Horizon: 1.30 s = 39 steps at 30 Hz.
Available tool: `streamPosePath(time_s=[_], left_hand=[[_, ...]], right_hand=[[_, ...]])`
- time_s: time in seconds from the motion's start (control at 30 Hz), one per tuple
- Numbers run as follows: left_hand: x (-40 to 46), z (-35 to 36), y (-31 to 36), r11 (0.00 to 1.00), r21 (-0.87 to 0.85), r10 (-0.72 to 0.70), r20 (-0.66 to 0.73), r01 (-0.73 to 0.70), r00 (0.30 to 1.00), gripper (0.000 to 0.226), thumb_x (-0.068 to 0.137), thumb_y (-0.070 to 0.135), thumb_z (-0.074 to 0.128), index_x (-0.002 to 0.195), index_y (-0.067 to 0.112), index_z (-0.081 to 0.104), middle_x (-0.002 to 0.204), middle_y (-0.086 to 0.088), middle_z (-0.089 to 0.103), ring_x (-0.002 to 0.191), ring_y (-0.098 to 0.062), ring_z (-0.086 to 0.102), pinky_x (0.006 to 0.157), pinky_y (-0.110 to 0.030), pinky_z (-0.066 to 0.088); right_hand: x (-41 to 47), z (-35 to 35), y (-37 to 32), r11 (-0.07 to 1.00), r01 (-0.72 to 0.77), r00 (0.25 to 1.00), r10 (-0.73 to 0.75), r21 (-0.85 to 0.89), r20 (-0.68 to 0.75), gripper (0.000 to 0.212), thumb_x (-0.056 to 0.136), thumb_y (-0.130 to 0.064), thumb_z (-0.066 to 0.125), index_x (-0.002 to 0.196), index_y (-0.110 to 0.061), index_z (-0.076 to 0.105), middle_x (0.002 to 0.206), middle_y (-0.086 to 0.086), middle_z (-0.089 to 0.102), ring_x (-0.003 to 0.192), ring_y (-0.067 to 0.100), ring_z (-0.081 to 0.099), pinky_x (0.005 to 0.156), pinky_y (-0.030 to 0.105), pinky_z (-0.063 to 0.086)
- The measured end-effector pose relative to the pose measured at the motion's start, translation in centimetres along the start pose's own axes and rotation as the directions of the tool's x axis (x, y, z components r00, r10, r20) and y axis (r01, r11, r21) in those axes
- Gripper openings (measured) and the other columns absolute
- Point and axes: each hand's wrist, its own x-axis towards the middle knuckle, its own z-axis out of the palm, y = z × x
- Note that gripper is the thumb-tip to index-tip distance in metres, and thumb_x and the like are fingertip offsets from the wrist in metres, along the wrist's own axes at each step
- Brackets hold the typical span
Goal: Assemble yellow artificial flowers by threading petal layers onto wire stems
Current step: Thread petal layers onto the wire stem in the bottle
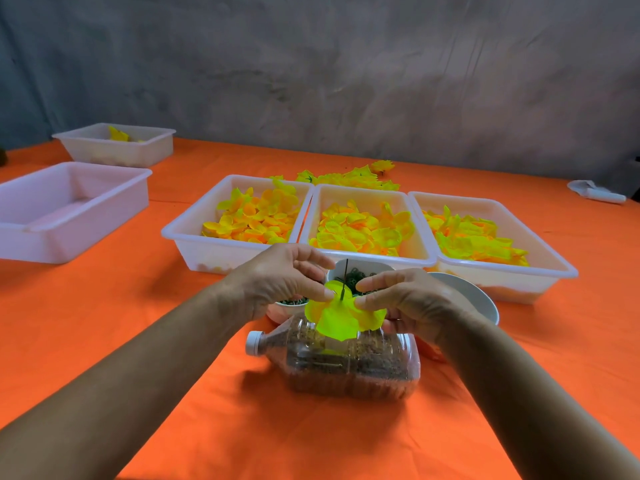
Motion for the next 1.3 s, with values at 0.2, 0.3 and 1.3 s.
streamPosePath(time_s=[0.2, 0.3, 1.3], left_hand=[[-0.9, 1.2, 0.2, 0.990, 0.056, 0.130, 0.052, -0.133, 0.990, 0.022, 0.065, 0.009, 0.083, 0.083, 0.019, 0.074, 0.084, -0.002, 0.065, 0.080, -0.008, 0.057, 0.077, -0.025, 0.046], [-0.6, 1.8, -0.2, 0.983, 0.070, 0.171, -0.011, -0.170, 0.985, 0.013, 0.065, 0.012, 0.083, 0.076, 0.013, 0.075, 0.088, -0.017, 0.071, 0.082, -0.021, 0.062, 0.083, -0.039, 0.050], [-0.1, 1.6, -1.3, 0.977, 0.023, 0.212, 0.004, -0.212, 0.977, 0.010, 0.065, 0.005, 0.081, 0.068, 0.012, 0.074, 0.097, -0.010, 0.071, 0.093, -0.013, 0.066, 0.078, -0.022, 0.054]], right_hand=[[-0.1, -0.1, 0.2, 1.000, 0.001, 1.000, -0.001, 0.014, 0.014, 0.024, 0.067, -0.002, 0.078, 0.086, -0.014, 0.070, 0.047, -0.005, 0.058, 0.040, 0.004, 0.051, 0.042, 0.017, 0.043], [-0.1, -0.2, 0.3, 1.000, -0.006, 1.000, 0.005, 0.023, 0.028, 0.024, 0.066, -0.004, 0.079, 0.087, -0.013, 0.069, 0.052, -0.001, 0.061, 0.043, 0.007, 0.051, 0.043, 0.017, 0.044], [1.0, -1.8, -1.9, 0.955, 0.234, 0.948, -0.266, -0.184, -0.176, 0.005, 0.079, -0.007, 0.073, 0.080, -0.011, 0.071, 0.060, 0.004, 0.068, 0.050, 0.008, 0.061, 0.046, 0.016, 0.044]])
